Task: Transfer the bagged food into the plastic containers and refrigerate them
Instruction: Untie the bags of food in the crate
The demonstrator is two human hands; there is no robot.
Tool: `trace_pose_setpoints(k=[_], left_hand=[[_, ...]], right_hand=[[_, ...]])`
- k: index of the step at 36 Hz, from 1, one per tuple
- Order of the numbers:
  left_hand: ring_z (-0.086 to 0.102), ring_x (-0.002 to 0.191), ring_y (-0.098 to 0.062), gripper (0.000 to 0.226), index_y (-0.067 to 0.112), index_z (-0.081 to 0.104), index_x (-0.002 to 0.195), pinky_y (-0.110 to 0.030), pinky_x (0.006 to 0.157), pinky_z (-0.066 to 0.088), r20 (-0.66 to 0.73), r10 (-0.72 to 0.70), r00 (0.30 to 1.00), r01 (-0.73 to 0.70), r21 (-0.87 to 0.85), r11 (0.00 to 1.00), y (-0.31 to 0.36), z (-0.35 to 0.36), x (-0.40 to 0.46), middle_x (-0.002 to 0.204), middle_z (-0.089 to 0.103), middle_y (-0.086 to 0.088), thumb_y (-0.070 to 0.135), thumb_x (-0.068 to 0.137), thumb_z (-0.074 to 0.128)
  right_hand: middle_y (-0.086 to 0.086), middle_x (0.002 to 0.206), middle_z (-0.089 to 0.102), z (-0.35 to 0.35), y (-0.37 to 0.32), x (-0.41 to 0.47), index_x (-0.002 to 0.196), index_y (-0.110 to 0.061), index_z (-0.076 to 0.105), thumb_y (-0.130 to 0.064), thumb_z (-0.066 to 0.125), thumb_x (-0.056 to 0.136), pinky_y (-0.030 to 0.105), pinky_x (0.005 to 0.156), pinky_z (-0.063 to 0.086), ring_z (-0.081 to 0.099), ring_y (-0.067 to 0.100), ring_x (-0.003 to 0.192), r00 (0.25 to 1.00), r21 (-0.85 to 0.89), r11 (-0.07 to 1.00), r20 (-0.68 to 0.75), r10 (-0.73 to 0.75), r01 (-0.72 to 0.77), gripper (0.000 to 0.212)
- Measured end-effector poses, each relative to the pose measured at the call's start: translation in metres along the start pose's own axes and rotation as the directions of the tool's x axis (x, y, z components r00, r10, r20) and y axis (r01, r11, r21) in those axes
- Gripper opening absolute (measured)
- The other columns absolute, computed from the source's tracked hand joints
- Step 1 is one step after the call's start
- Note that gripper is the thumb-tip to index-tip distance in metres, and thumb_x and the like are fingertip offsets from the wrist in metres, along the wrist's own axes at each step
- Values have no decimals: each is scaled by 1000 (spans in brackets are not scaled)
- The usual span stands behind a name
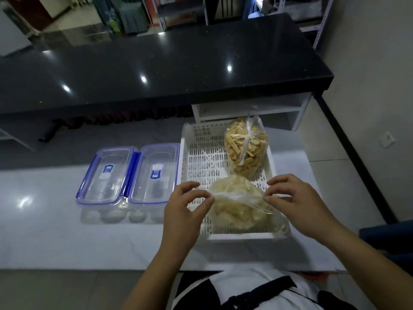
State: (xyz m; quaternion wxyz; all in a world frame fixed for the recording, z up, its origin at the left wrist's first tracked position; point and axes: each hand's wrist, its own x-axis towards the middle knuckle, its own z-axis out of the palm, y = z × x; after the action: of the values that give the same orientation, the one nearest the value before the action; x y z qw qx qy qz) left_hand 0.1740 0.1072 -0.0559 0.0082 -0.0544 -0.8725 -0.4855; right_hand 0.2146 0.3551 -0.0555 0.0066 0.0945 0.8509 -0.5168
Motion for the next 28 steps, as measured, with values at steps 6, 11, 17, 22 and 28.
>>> trace_pose_setpoints(k=[6,11,17,22,28], left_hand=[[50,128,-8,42,30,67,120,-44,111,37,89,182,979,-195,172,966,18,-13,12,130,61,13,38,81,81],[50,127,-6,42,36,66,124,-50,115,26,406,272,872,-415,318,852,36,-11,33,126,64,20,48,84,66],[56,113,-7,22,39,71,114,-45,118,18,566,215,796,-507,430,747,40,5,56,109,70,14,35,93,66],[63,88,-1,13,30,78,99,-43,109,34,487,264,832,-442,296,847,43,1,58,92,75,14,26,88,75],[67,79,-10,15,20,82,92,-36,75,55,307,330,893,-366,66,928,67,-14,43,79,73,13,11,80,82]], right_hand=[[-16,109,64,-8,-11,0,93,-28,76,-19,75,86,22,88,49,61,0,101,996,19,996,5,-91,91,12],[-20,108,69,-3,-23,4,106,-33,75,-35,76,83,19,86,49,61,-3,99,989,-143,980,67,-131,139,22],[-7,96,74,22,-25,13,99,-28,78,-41,74,84,38,87,48,64,18,91,938,-451,825,95,-333,339,20],[-8,94,72,25,-27,22,90,-22,80,-30,75,86,41,85,52,60,14,90,929,-394,850,34,-368,350,10],[-11,98,68,-4,-55,24,91,-19,81,-22,79,82,35,86,53,61,8,97,941,-112,935,7,-338,336,11]])
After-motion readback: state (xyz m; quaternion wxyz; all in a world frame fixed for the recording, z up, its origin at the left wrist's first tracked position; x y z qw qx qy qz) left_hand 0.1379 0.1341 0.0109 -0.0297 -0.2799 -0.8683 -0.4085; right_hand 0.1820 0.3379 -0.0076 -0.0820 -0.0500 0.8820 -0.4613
